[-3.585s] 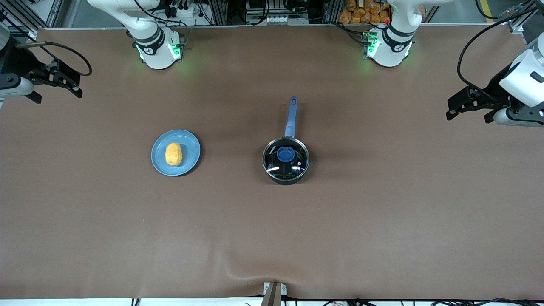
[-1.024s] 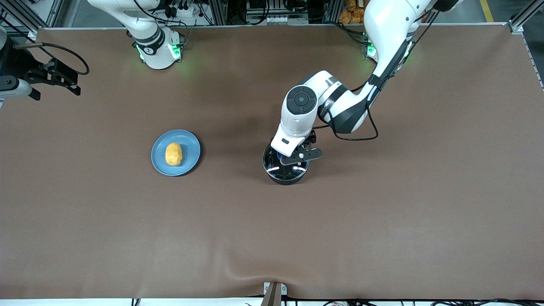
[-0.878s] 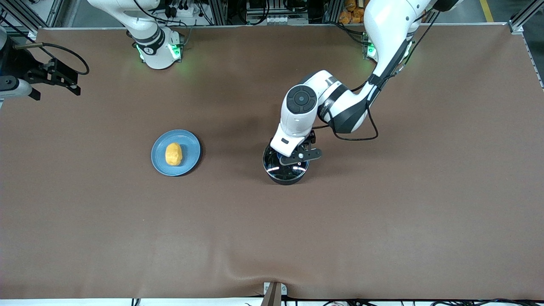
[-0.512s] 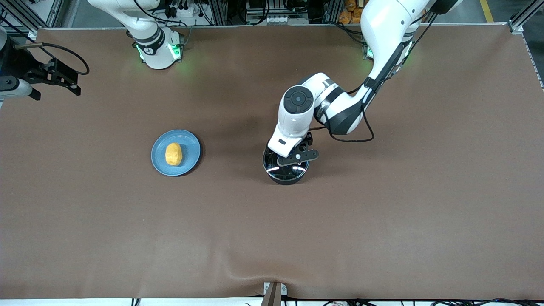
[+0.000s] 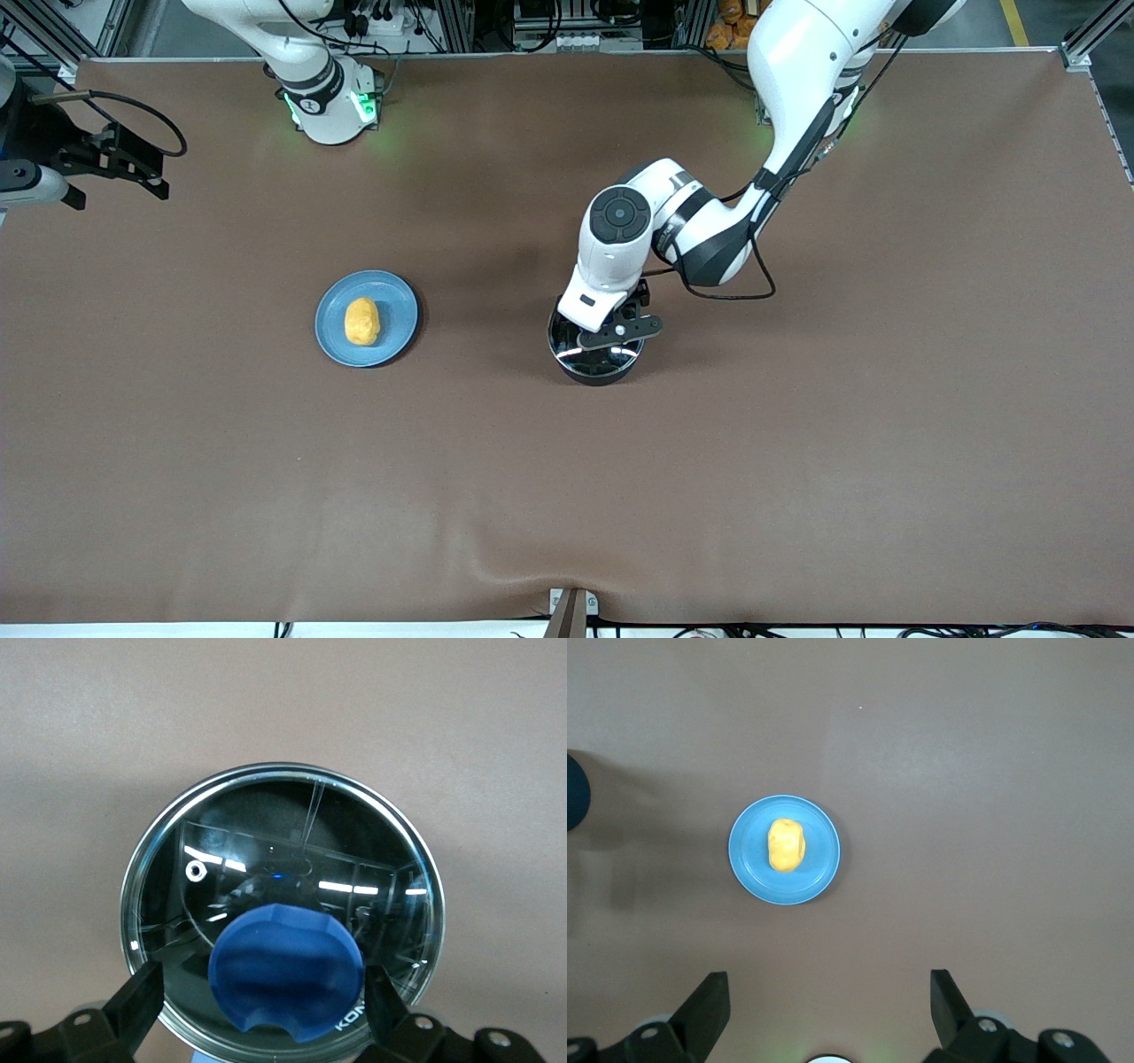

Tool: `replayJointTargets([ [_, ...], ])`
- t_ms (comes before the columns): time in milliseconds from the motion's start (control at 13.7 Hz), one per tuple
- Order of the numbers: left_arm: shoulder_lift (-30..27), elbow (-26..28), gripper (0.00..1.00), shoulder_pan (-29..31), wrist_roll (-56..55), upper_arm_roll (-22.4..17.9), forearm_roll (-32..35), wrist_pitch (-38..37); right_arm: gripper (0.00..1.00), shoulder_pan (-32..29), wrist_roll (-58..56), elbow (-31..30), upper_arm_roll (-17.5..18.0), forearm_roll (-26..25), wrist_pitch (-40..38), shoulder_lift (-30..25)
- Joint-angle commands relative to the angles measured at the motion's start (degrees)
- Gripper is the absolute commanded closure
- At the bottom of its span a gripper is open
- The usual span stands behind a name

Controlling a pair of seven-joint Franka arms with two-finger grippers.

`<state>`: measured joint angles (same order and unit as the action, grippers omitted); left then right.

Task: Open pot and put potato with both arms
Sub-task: 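Lower the left gripper and grasp the blue knob of the lid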

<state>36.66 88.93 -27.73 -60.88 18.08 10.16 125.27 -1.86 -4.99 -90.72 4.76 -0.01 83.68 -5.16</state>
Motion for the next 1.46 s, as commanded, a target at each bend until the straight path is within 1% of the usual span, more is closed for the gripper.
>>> replayJointTargets([
  [0,1.22,-1.74,0.00,-0.93,-1.70,-0.51,1.79,0.33,0.00,-1.30,0.07,0.01,0.86,0.89,-0.45,-0.11],
  [512,2.10,-2.44,0.00,-1.01,-1.79,-0.51,1.79,0.68,0.00,-1.30,0.07,0.01,0.86,0.89,-0.80,-0.11],
  [585,2.36,-2.44,0.06,-1.01,-1.79,-0.51,1.79,0.68,0.00,-1.30,-0.02,0.01,0.86,0.89,-0.80,-0.11],
  [659,2.37,-2.44,0.16,-1.01,-1.79,-0.51,1.79,0.68,0.00,-1.39,-0.02,-0.08,0.86,0.89,-0.80,-0.11],
  [805,2.37,-2.44,0.31,-1.01,-2.48,-0.51,1.79,0.68,0.00,-1.39,-0.02,0.01,0.86,0.89,-0.80,-0.11],
  [1024,2.19,-2.44,0.44,-1.01,-3.63,-0.51,2.67,0.59,0.00,-1.21,-0.20,0.01,0.86,0.89,-0.72,-0.03],
  [1098,2.19,-2.44,0.47,-1.01,-3.98,-0.51,2.67,0.59,0.00,-1.21,-0.20,0.10,0.86,0.89,-0.45,0.06],
  [1390,-0.61,-2.44,0.47,0.12,-4.16,-0.42,2.58,0.16,0.00,-1.92,-0.64,0.89,0.86,0.71,-0.63,2.25],
])
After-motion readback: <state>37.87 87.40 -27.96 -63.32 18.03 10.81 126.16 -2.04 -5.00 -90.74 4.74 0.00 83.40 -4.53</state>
